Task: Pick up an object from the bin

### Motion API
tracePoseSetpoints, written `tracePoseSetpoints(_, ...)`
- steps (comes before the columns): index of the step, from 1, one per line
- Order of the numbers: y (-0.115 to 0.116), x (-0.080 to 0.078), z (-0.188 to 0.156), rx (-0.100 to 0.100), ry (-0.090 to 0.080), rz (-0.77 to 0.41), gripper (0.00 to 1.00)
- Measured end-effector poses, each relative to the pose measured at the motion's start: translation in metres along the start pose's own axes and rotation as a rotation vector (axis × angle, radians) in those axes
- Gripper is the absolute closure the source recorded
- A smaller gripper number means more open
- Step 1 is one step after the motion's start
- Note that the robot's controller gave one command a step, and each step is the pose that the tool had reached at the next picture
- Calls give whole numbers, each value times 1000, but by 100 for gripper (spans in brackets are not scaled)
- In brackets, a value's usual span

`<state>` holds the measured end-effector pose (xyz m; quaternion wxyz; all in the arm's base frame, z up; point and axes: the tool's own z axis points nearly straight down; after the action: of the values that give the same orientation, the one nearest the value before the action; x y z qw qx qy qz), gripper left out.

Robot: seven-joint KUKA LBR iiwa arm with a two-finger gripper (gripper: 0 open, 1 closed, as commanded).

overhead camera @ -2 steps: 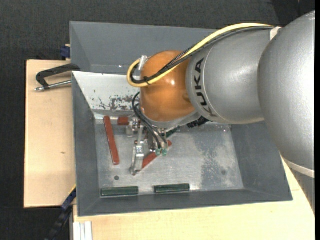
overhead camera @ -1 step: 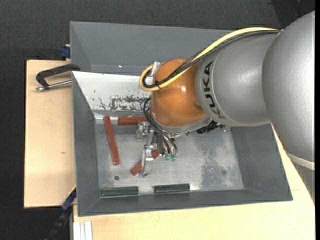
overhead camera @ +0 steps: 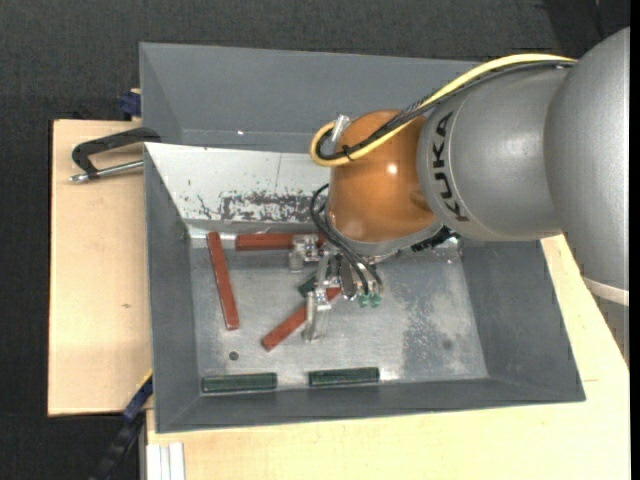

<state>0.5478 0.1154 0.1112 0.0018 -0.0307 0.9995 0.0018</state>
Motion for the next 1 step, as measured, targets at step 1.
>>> tracePoseSetpoints(1,8,52,41,2,5,-430,100)
